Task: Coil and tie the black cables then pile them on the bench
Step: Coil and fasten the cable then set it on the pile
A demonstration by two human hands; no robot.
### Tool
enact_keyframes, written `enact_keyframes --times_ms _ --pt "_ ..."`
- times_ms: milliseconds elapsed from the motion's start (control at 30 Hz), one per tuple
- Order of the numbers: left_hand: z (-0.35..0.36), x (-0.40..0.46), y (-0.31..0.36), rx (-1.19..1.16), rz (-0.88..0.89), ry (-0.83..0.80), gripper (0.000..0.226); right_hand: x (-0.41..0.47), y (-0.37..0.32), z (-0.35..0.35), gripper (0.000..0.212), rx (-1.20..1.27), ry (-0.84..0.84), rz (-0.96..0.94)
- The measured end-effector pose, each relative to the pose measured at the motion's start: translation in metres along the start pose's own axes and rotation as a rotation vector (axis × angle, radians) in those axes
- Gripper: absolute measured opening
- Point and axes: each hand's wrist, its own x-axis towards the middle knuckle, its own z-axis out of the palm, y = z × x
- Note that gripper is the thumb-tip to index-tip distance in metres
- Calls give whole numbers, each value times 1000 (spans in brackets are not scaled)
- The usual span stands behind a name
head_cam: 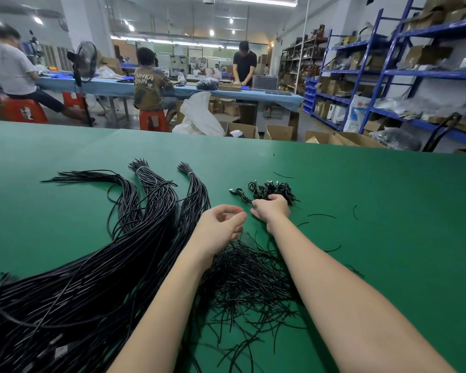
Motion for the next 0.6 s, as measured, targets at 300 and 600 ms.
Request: enact_keyframes --times_ms 300,600 --pt "4 -10 6 42 -26 -38 16 -22 -3 -19 33 -304 -1 -153" --pt "5 -10 9 46 -30 -50 5 -23 7 -9 43 -1252 -267 -478"
